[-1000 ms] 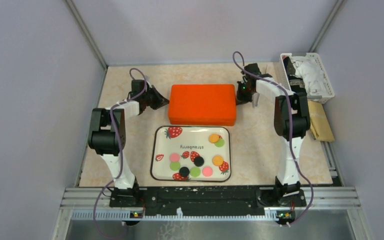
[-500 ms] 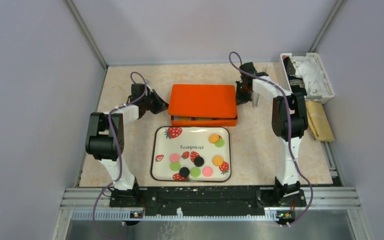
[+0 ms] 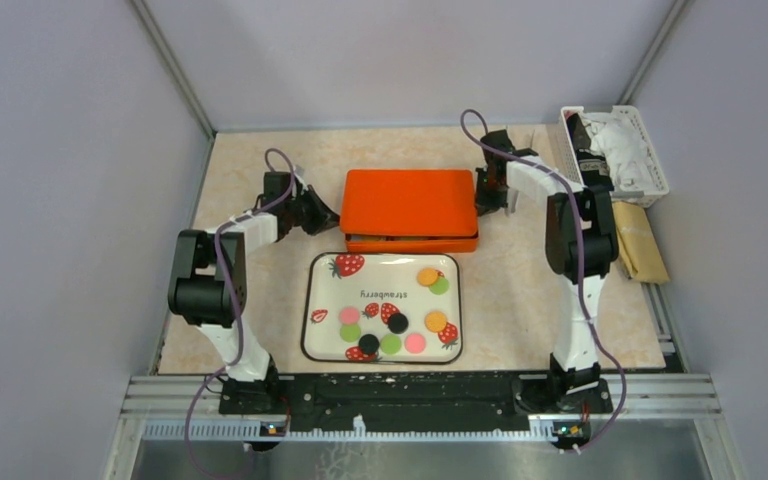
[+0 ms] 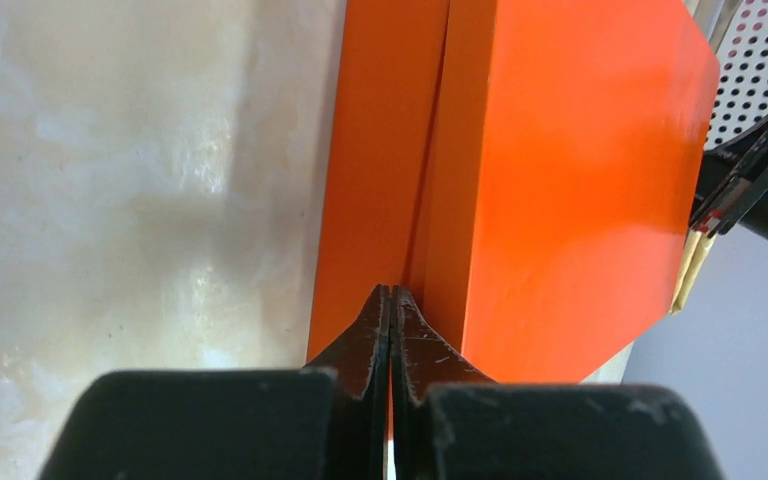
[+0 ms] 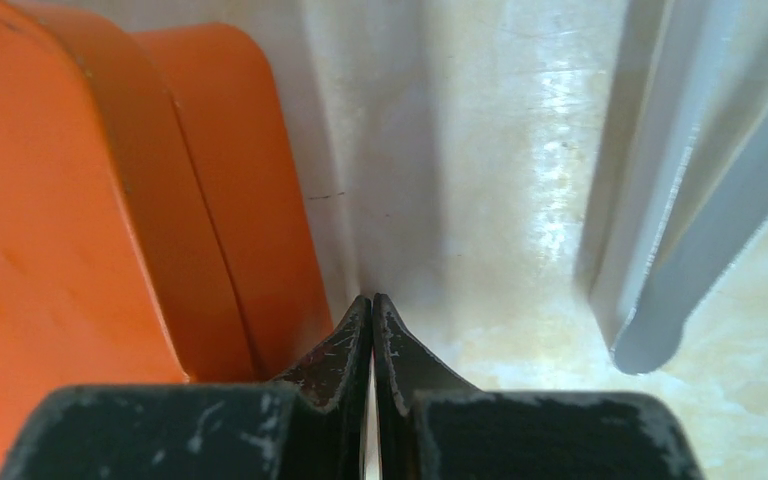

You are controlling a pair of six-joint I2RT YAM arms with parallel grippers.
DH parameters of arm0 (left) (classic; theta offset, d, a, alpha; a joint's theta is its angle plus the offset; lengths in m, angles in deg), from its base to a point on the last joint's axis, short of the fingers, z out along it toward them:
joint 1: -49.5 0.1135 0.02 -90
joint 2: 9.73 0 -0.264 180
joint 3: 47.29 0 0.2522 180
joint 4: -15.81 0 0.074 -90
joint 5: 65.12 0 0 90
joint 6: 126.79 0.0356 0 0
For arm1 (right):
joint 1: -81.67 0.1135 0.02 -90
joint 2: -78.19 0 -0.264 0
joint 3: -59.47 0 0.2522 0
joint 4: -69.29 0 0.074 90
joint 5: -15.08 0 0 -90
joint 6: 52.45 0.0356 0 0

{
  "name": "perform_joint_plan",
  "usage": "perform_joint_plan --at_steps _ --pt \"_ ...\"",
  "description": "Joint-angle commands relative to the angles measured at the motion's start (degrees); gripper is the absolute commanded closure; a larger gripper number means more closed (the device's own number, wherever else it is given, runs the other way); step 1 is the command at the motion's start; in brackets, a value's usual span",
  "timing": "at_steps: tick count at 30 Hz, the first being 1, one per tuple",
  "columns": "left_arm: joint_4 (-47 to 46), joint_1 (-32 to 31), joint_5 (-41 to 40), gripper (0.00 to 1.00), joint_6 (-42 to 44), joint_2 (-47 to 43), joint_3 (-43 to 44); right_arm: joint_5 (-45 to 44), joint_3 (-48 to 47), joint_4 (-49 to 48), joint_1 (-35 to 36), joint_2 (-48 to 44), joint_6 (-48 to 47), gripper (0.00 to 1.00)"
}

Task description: Pack the cookies

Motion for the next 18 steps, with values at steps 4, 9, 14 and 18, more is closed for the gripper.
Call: perform_joint_plan --at_steps 4,9,14,18 --pt "8.73 -1.97 -2.46 1.0 3.38 -6.9 -2.69 -5.7 1.68 -0.4 -0.53 -6.09 3.06 0.95" --pt "12.61 -1.97 -11.58 1.0 4.09 -12.43 -5.56 -10.97 3.38 0.87 -2.86 -9.52 2.76 0.94" --pt "12.39 -1.84 -15.74 1.0 3.13 -14.7 -4.99 -5.2 9.84 -4.27 -7.82 -16.41 3.37 0.88" --pt "11.85 -1.72 -14.98 1.0 1.38 -11.85 -2.03 6.92 16.28 -12.73 -8.78 -21.42 2.47 0.74"
